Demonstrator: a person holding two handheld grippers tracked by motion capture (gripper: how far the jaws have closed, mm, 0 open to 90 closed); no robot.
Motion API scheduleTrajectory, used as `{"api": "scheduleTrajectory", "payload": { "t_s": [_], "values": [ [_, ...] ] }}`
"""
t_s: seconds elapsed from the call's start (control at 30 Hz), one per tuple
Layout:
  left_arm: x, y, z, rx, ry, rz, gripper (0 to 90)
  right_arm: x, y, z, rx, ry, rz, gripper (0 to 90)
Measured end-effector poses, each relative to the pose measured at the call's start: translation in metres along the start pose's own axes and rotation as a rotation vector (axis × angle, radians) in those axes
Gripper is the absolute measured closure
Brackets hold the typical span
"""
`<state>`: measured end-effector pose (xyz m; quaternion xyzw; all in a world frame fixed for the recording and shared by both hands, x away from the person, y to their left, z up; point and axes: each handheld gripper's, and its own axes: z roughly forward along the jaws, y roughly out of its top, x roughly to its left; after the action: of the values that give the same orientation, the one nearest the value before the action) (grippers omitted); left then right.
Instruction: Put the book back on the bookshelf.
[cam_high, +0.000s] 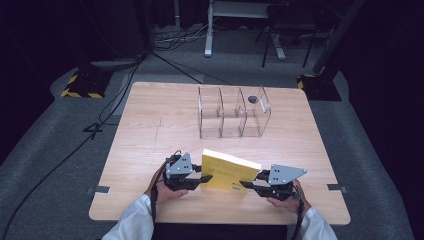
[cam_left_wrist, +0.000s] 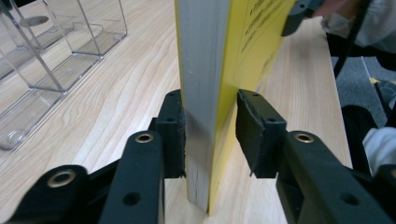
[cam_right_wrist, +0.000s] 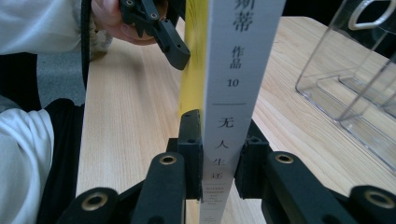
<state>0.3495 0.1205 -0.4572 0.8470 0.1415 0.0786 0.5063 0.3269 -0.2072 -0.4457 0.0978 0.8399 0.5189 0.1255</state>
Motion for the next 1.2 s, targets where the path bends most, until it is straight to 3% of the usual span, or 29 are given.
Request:
{"api": "scheduleTrajectory", "payload": {
  "t_s": [0.23,0.33,0.43,0.63,0.73,0.8,1.07,1.2],
  "values": [
    [-0.001,0.005,0.011,-0.002,-0.011,0.007,62.6,-0.001,-0.010,-0.011,-0.034,-0.017,0.040,74.8],
    [-0.002,0.005,0.011,0.000,-0.005,0.012,63.8,-0.002,-0.011,-0.007,-0.045,-0.003,0.051,67.0],
    [-0.002,0.004,0.012,-0.006,0.002,0.009,64.1,-0.002,-0.010,-0.001,-0.033,-0.025,0.055,64.4],
    [-0.002,0.004,0.012,-0.012,0.005,0.004,64.0,0.000,-0.007,0.010,-0.018,-0.021,0.063,60.9],
    [-0.002,0.003,0.012,-0.014,0.008,0.000,63.0,-0.002,-0.007,0.011,-0.031,-0.033,0.079,72.9],
    [-0.004,0.004,0.013,-0.013,0.021,-0.002,62.2,-0.004,-0.009,0.011,-0.041,-0.016,0.099,73.9],
    [-0.002,0.003,0.014,-0.012,0.028,-0.013,60.5,-0.002,-0.008,0.012,-0.040,-0.033,0.094,75.4],
    [-0.002,0.001,0.014,0.035,0.065,-0.017,49.8,0.001,-0.007,0.014,-0.044,-0.035,0.087,75.9]
  ]
}}
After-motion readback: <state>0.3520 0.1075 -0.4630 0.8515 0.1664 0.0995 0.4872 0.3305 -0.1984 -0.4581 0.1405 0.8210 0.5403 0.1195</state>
